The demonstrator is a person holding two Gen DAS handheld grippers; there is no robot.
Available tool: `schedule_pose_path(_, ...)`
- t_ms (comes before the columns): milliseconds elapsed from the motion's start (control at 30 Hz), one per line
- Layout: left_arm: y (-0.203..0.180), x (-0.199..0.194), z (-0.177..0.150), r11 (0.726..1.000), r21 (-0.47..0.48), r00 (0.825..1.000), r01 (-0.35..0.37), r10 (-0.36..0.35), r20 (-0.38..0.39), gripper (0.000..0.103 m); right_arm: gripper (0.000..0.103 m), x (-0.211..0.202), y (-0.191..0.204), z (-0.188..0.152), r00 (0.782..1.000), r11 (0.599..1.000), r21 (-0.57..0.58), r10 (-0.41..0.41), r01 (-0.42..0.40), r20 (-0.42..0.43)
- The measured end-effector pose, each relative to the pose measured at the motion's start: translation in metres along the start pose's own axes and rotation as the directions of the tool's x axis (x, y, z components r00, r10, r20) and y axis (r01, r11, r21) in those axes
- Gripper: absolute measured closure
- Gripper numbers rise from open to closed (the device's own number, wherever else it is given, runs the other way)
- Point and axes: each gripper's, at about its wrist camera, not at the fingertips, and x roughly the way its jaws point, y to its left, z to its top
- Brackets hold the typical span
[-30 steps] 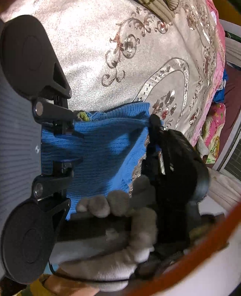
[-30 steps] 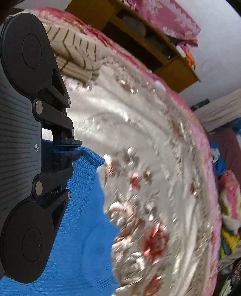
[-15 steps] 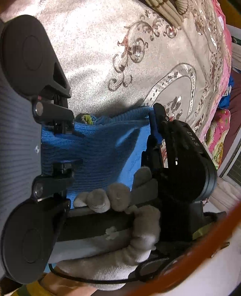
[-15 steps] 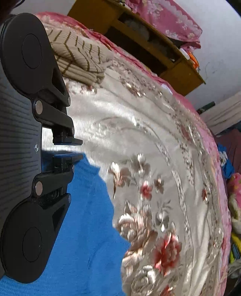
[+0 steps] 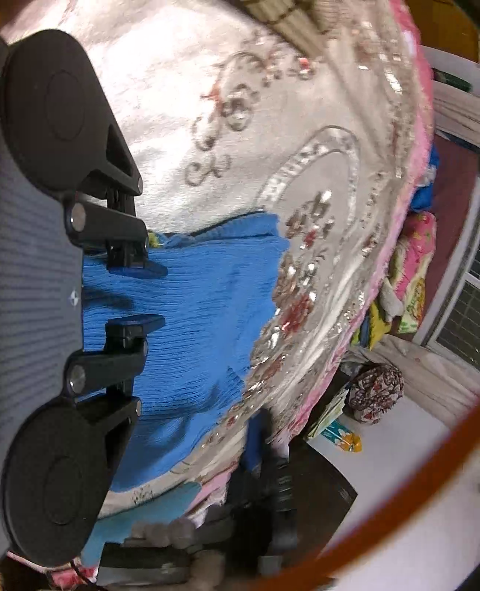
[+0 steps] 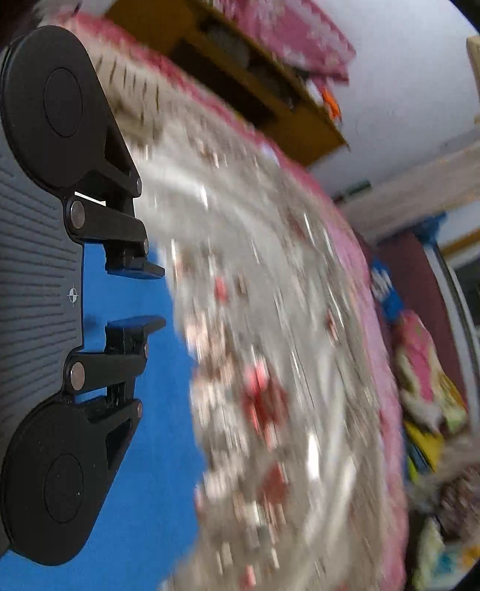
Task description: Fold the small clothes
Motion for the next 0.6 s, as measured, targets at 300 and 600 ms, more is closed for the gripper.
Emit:
schedule_pose_path(300,-0.043,0.028,0.017,0.997,0.079,1.0,0.011,-0.011,-0.003,0.076,0.071,-0.013,-0.106,-0.02,0.984,0.983,0.05,-0.176,0.177,-0.015)
schedule_pose_path(600,-0.087,0.09,0.027,0.983,0.132,0.988,0.126,-0.112,-0.105,0.076,0.073,0.013,-0.13,-0.033,0.974,0.974,0.025,-0.225,0.226,-0.036)
